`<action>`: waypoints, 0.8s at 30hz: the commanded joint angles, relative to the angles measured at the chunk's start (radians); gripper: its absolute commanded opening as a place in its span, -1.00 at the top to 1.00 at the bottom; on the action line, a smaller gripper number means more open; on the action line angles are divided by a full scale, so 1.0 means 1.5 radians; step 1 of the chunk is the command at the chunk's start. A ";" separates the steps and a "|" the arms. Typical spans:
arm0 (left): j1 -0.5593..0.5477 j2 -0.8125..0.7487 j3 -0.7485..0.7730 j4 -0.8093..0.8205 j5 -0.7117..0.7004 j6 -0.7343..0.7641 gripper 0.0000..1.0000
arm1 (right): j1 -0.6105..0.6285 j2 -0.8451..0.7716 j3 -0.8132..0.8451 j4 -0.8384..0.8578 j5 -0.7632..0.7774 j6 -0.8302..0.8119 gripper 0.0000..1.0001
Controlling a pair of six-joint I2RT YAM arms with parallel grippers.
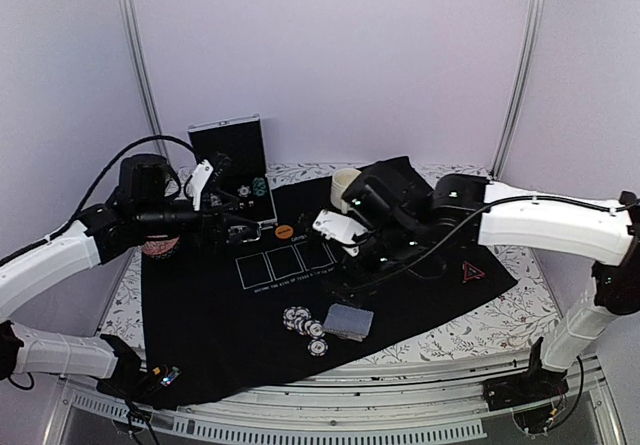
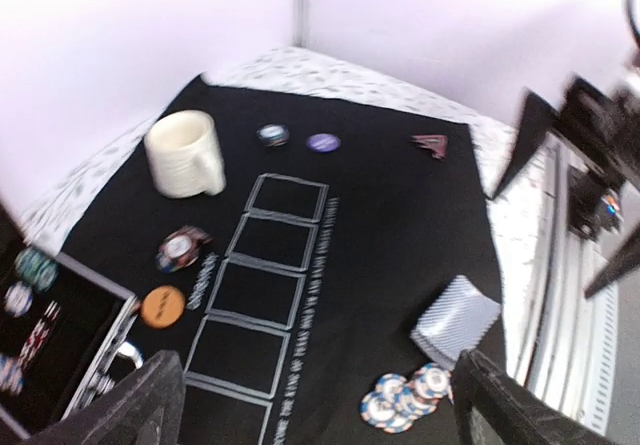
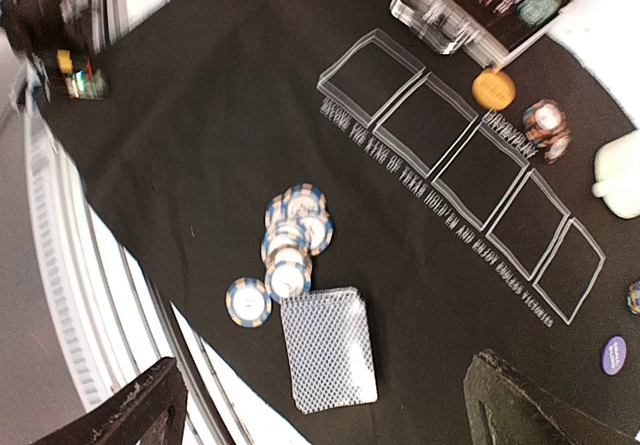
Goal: Distribute texas hold em gaming equipment
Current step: Pick up the poker card from the poker table mat.
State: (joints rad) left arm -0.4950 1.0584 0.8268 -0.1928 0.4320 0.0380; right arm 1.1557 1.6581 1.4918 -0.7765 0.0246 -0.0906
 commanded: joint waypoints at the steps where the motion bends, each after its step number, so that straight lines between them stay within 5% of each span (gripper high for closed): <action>1: -0.142 0.044 0.051 0.002 0.078 0.164 -0.91 | -0.031 -0.154 -0.134 0.175 0.039 0.129 -0.98; 9: -0.349 0.284 0.192 -0.176 0.038 0.415 -0.96 | -0.112 -0.402 -0.405 0.339 0.077 0.295 -0.98; 17: -0.368 0.497 0.349 -0.255 0.063 0.489 -0.96 | -0.151 -0.402 -0.479 0.344 0.047 0.363 -0.98; 24: -0.376 0.590 0.387 -0.276 0.021 0.486 -0.96 | -0.160 -0.358 -0.479 0.334 0.025 0.370 -0.98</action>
State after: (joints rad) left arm -1.0428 1.8999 1.3758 -0.5575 0.4999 0.7479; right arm 0.9245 1.1000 0.7837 -0.2939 0.0872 0.4370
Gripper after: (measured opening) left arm 0.982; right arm 0.988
